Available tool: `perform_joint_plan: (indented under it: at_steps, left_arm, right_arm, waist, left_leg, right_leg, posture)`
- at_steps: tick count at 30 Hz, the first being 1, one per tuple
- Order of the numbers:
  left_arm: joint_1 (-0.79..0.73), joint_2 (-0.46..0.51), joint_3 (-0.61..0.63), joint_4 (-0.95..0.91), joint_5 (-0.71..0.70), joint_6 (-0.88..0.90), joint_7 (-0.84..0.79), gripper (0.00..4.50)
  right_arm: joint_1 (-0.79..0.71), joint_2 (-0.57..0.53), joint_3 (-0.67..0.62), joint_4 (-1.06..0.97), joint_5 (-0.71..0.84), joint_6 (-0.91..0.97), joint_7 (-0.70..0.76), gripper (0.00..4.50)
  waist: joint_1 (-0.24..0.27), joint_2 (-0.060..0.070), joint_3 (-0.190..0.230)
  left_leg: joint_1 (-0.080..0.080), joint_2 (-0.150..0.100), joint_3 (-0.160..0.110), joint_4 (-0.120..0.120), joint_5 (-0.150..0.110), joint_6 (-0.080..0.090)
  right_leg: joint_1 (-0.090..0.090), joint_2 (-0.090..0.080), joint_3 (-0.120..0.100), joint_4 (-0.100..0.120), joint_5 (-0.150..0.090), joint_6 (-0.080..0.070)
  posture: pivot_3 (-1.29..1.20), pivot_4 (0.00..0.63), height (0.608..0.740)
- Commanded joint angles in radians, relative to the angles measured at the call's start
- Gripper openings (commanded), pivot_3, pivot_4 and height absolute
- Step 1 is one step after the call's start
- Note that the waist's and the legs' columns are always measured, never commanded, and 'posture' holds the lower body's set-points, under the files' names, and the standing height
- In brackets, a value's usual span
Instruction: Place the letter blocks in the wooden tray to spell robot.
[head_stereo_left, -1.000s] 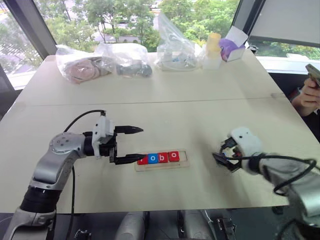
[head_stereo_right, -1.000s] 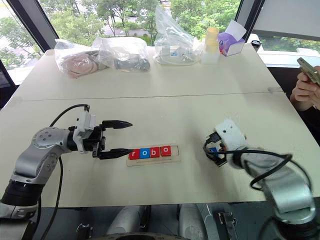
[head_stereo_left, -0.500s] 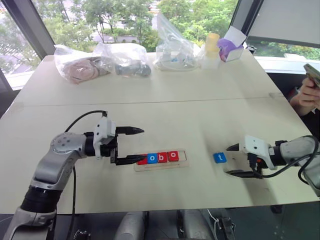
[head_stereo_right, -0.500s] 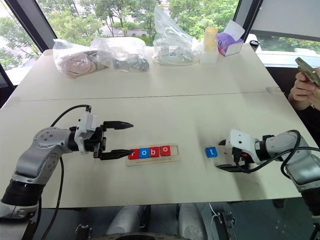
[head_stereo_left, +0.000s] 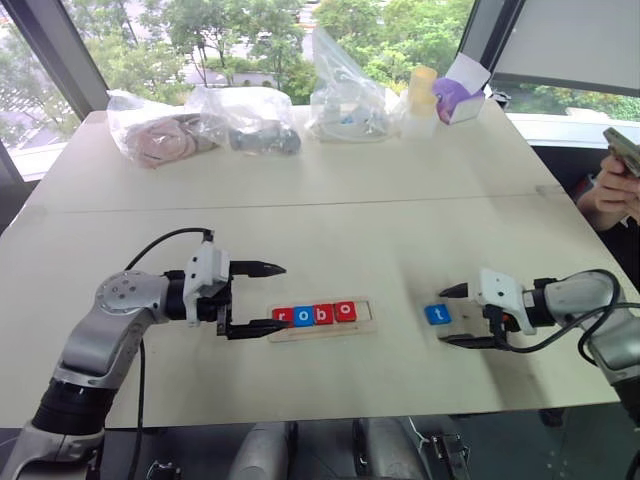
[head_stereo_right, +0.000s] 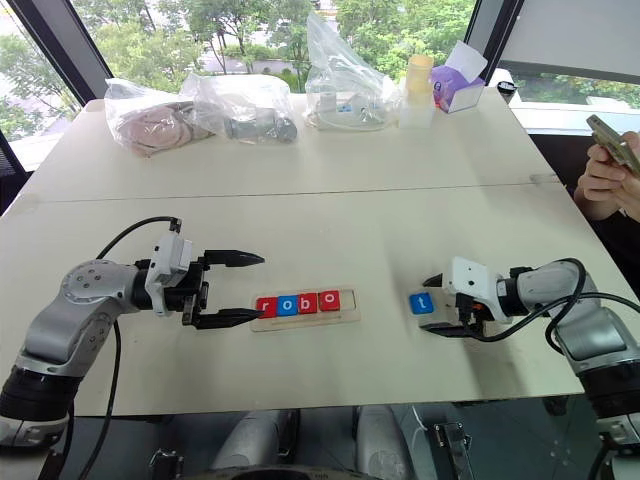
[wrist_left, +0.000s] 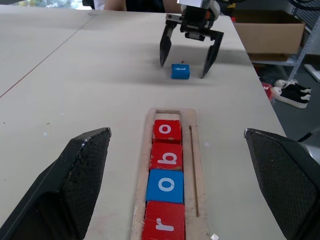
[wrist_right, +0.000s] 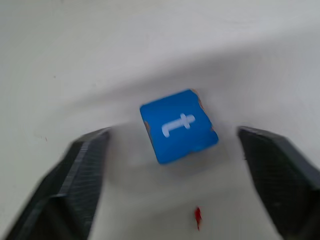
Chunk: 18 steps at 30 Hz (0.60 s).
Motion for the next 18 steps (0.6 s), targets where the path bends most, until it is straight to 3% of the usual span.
perform_joint_plan:
  at_steps: [1, 3, 11, 18]
  left_arm:
    - [-0.005, 0.01, 0.016, -0.023, -0.008, -0.006, -0.002, 4.5]
    - [-0.004, 0.009, 0.015, -0.025, -0.009, -0.006, 0.0, 4.5]
    - [0.009, 0.014, 0.016, -0.034, -0.013, 0.0, 0.0, 4.5]
    - [0.011, 0.007, 0.001, -0.052, -0.01, 0.002, 0.005, 4.5]
  right_arm:
    - [-0.007, 0.012, 0.017, 0.006, -0.029, -0.005, -0.019, 2.18]
    - [-0.01, 0.013, 0.02, 0.01, -0.031, -0.011, -0.021, 1.18]
    - [-0.11, 0.013, 0.043, -0.182, -0.008, 0.132, -0.025, 1.12]
    - [-0.199, 0.062, 0.182, -0.272, -0.066, 0.229, -0.017, 1.12]
  waist:
    - [0.001, 0.0, 0.0]
    - [0.0, 0.0, 0.0]
    - [0.0, 0.001, 0.001]
    - [0.007, 0.001, 0.001]
  left_leg:
    - [0.0, 0.0, 0.0, 0.0, 0.0, 0.0]
    - [0.0, 0.0, 0.0, 0.001, 0.0, 0.0]
    - [-0.001, 0.0, 0.0, 0.001, 0.0, 0.0]
    - [-0.002, -0.001, 0.0, 0.001, 0.0, 0.0]
  right_leg:
    - [0.0, 0.0, 0.0, 0.0, 0.0, 0.0]
    - [0.0, 0.0, 0.0, 0.0, 0.0, 0.0]
    - [-0.001, 0.0, 0.001, 0.001, 0.0, -0.001]
    - [-0.002, -0.001, 0.0, 0.0, 0.0, 0.0]
  posture:
    - [0.0, 0.15, 0.74]
    - [0.0, 0.15, 0.74]
    - [0.0, 0.15, 0.74]
    - [0.0, 0.15, 0.74]
